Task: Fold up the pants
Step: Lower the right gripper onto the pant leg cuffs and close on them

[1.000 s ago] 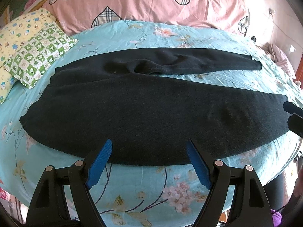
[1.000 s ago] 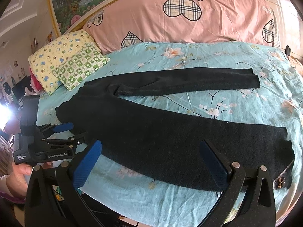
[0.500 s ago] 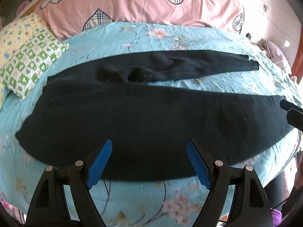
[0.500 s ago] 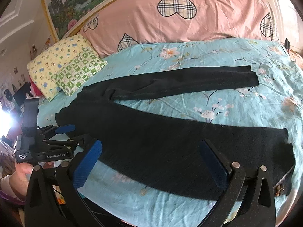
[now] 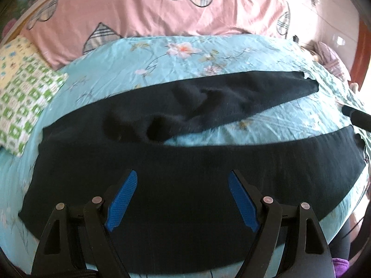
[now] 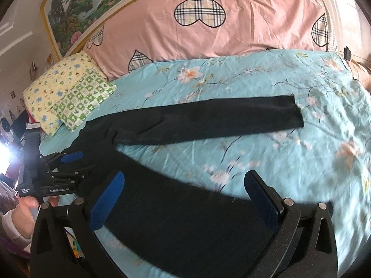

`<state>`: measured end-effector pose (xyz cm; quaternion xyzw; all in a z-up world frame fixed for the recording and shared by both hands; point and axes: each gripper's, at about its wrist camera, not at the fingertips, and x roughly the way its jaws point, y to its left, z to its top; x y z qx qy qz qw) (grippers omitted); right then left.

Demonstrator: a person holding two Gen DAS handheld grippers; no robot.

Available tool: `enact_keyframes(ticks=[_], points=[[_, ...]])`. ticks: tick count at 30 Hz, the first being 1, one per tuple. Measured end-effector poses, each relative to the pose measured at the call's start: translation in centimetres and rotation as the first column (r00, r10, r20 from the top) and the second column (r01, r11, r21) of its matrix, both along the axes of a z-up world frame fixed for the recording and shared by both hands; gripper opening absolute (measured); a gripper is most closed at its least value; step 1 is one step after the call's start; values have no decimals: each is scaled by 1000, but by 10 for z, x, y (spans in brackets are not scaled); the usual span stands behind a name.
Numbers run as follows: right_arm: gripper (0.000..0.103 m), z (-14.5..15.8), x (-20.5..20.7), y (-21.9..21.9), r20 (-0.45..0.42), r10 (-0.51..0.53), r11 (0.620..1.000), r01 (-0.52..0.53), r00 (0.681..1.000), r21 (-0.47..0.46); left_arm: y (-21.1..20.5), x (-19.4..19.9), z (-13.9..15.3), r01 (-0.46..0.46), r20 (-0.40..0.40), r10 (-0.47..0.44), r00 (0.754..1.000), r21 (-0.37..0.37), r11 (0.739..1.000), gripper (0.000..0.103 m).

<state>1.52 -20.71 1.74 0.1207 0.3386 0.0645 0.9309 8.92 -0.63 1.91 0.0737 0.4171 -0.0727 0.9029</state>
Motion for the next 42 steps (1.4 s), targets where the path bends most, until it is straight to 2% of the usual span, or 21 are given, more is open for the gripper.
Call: enact_keyframes(ticks=[12, 21, 26, 28, 34, 37, 39, 41, 42], points=[[101, 10, 65, -73, -43, -62, 993, 66, 997, 95, -8, 87, 16, 101, -35, -102, 994, -18, 995, 82], [96, 12, 100, -103, -55, -93, 994, 95, 994, 44, -24, 143, 14, 175, -78, -176, 981, -26, 984, 82], [91, 10, 118, -122, -62, -122, 992, 123, 991, 17, -36, 174, 9, 241, -108, -243, 964, -37, 970, 82], [85, 7, 128, -132, -74, -135, 991, 135, 988, 2, -43, 188, 7, 275, -116, -278, 954, -37, 961, 81], [83, -5, 157, -155, -143, -144, 989, 146, 979, 5, -64, 228, -5, 394, -144, -394, 908, -30, 919, 81], [83, -10, 168, -160, -174, -136, 991, 137, 975, -3, -74, 244, -15, 443, -176, -443, 879, -39, 896, 81], [83, -13, 171, -163, -188, -125, 992, 129, 974, 6, -80, 252, -26, 499, -206, -498, 843, -48, 865, 81], [83, -18, 175, -166, -203, -110, 993, 116, 973, 18, -85, 261, -40, 507, -250, -496, 831, -23, 861, 82], [78, -20, 177, -167, -210, -103, 994, 111, 972, 22, -86, 266, -45, 511, -273, -501, 821, -36, 859, 82]])
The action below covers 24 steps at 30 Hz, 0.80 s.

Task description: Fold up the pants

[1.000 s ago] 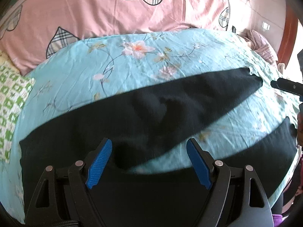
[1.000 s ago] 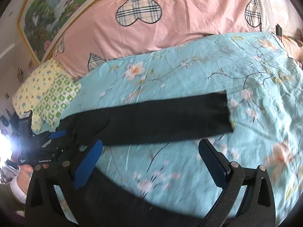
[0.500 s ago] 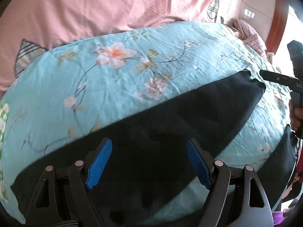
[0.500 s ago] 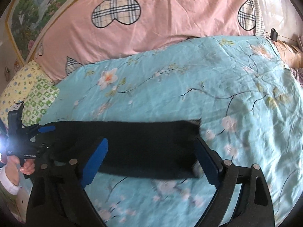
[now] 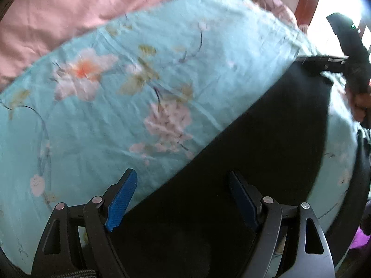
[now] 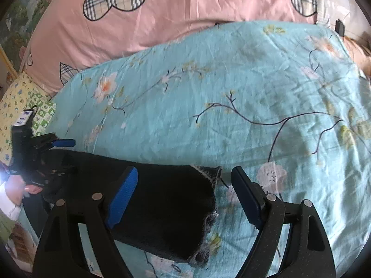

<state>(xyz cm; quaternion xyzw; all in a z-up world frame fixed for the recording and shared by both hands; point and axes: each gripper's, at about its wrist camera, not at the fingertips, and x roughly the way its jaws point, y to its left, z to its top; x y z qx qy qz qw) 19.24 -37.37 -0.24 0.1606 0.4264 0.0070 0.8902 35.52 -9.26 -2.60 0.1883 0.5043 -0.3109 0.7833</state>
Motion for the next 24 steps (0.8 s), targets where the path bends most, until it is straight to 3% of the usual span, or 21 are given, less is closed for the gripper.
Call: enact_keyframes(ticks=[3, 4, 6, 8, 9, 12, 18, 24], points=[[67, -7, 5, -3, -25, 18, 1000, -18, 1000, 18, 0, 7, -2, 1, -44, -2, 999, -32, 999, 74], [60, -8, 6, -3, -29, 24, 1000, -23, 999, 19, -1, 7, -1, 13, -62, -16, 998, -42, 999, 62], [45, -8, 7, -4, -31, 28, 999, -27, 999, 22, -5, 2, 2, 44, -87, -49, 995, -55, 997, 25], [25, -6, 5, -5, -22, 21, 999, -21, 1000, 27, -10, -8, 7, 70, -85, -74, 994, -46, 996, 9], [16, -5, 4, -6, -17, 18, 999, -17, 1000, 30, -14, -15, 10, 78, -63, -80, 995, -33, 996, 7], [12, 3, -5, -6, 20, 14, 999, -15, 1000, 44, -16, -29, 22, 62, -38, -63, 997, -36, 997, 6], [10, 27, -42, -1, 106, 34, 998, -40, 994, 54, -5, -72, 56, 21, 10, -21, 1000, -84, 996, 6], [10, 44, -92, 6, 193, 68, 996, -79, 979, 50, 5, -127, 71, 4, 32, 0, 999, -112, 994, 6]])
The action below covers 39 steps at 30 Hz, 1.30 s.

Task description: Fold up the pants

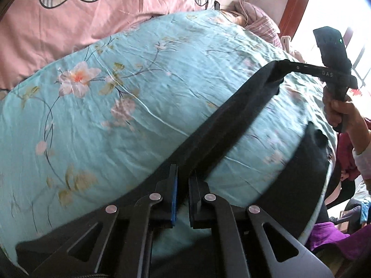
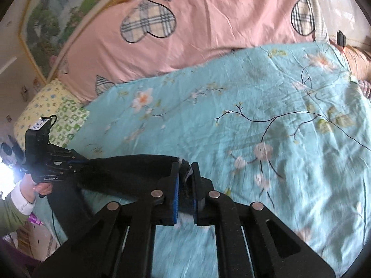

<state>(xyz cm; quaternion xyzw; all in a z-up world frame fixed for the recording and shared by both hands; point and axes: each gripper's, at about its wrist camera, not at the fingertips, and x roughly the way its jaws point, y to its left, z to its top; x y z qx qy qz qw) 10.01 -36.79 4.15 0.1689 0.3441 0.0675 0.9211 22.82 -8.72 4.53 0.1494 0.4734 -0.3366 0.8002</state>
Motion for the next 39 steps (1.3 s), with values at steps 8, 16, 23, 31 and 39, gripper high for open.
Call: enact_keyframes(ticks=[8, 16, 23, 31, 39], points=[[10, -6, -56, 13, 11, 6, 1000, -6, 1000, -28, 3, -68, 7, 2, -1, -2, 1000, -52, 999, 6], [9, -9, -108, 19, 26, -19, 999, 20, 999, -35, -7, -109, 1, 23, 5, -22, 1000, -57, 998, 6], [9, -15, -144, 26, 28, -37, 998, 38, 999, -44, -6, -138, 0, 34, -3, -34, 999, -87, 996, 6], [9, -32, -171, 38, -8, -46, 997, 46, 999, -68, -4, -159, -11, 31, -29, -34, 999, -103, 994, 6], [9, -23, -198, 49, 11, -63, 993, 64, 998, -103, 0, -177, -5, 57, 1, -58, 998, -126, 990, 6]])
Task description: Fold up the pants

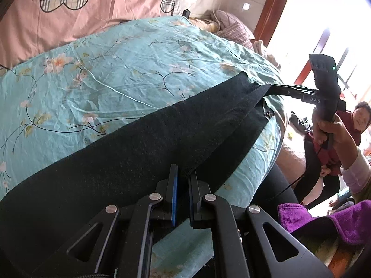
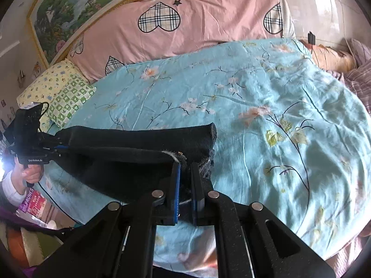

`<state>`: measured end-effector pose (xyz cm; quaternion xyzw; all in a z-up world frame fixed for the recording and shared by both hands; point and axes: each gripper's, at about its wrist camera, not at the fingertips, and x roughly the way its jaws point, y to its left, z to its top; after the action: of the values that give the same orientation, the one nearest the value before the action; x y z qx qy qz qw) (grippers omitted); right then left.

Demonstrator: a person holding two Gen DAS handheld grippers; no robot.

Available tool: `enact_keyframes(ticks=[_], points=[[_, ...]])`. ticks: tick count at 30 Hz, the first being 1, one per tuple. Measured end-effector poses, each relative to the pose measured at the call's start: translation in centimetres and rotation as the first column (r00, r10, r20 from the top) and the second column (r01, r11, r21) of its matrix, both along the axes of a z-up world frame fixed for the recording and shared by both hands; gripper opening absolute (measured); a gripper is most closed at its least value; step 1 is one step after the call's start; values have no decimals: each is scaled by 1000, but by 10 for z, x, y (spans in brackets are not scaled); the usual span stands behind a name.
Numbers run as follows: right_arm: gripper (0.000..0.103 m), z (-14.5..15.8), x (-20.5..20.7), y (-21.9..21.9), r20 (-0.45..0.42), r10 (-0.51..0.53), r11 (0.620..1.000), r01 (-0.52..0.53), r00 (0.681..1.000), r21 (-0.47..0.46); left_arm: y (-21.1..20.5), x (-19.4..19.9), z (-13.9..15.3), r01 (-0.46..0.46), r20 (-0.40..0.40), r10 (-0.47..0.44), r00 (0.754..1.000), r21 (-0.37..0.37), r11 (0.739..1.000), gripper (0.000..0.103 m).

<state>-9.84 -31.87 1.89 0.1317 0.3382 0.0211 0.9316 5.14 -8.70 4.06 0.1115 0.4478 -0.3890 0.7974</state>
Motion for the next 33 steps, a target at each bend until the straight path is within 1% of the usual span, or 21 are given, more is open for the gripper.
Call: enact_keyframes(ticks=[2, 4, 6, 9, 13, 15, 16, 17, 18, 19, 20, 21, 22, 23, 24, 25, 28, 32, 33], points=[[9, -3, -2, 3, -15, 4, 1000, -4, 1000, -4, 0, 0, -6, 2, -12, -2, 1000, 4, 1000, 6], [9, -12, -4, 2, -38, -1, 1000, 1, 999, -1, -2, -1, -16, 3, -28, -3, 1000, 15, 1000, 6], [9, -22, -5, 1, -63, -13, 1000, 14, 998, 10, -5, -5, -21, 9, -23, -9, 1000, 32, 999, 6], [8, -28, -10, 3, -75, -22, 1000, 23, 997, 11, -7, -9, -27, 18, -15, -17, 1000, 42, 999, 6], [8, -33, -14, 5, -100, -29, 1000, 29, 995, 5, -6, -2, -45, 9, -69, -6, 998, 41, 999, 6], [8, -37, -13, 7, -125, -28, 1000, 30, 992, 8, -5, 0, -50, -4, -90, 7, 996, 32, 999, 8], [9, -39, -14, 9, -136, -27, 1000, 27, 990, -2, -4, -1, -50, -12, -88, 14, 996, 23, 1000, 8], [10, -38, -15, 12, -140, -28, 1000, 26, 990, -14, -3, -3, -50, -17, -85, 18, 996, 18, 1000, 14], [13, -36, -17, 15, -139, -32, 999, 28, 990, -29, 0, -3, -49, -20, -94, 20, 995, 4, 1000, 20], [14, -35, -19, 16, -140, -34, 999, 29, 990, -33, 2, -4, -48, -22, -102, 21, 995, -8, 1000, 23], [15, -32, -21, 18, -143, -36, 999, 31, 989, -37, 4, -6, -48, -26, -107, 24, 994, -18, 999, 28], [25, -30, -23, 19, -143, -41, 998, 35, 989, -42, 7, -7, -47, -33, -111, 29, 993, -28, 999, 31], [34, -26, -26, 21, -138, -50, 998, 44, 989, -46, 10, -8, -46, -40, -113, 35, 993, -36, 999, 31], [52, -22, -29, 22, -124, -51, 998, 46, 991, -44, 12, -10, -45, -50, -113, 45, 993, -42, 998, 31], [58, -19, -32, 24, -103, -50, 998, 46, 993, -42, 15, -12, -44, -63, -115, 57, 992, -49, 997, 32], [58, -13, -34, 27, -72, -45, 998, 42, 996, -37, 19, -13, -43, -78, -119, 70, 990, -58, 995, 32], [58, -3, -31, 38, -30, -19, 1000, 19, 999, -7, 31, -16, -41, -125, -133, 113, 985, -82, 989, 32], [58, -2, -11, 61, -5, 53, 998, -52, 999, 47, 52, -20, -38, -208, -139, 193, 971, -99, 973, 32], [58, -2, -7, 66, -2, 67, 996, -67, 998, 52, 58, -21, -37, -232, -139, 217, 966, -102, 967, 33]])
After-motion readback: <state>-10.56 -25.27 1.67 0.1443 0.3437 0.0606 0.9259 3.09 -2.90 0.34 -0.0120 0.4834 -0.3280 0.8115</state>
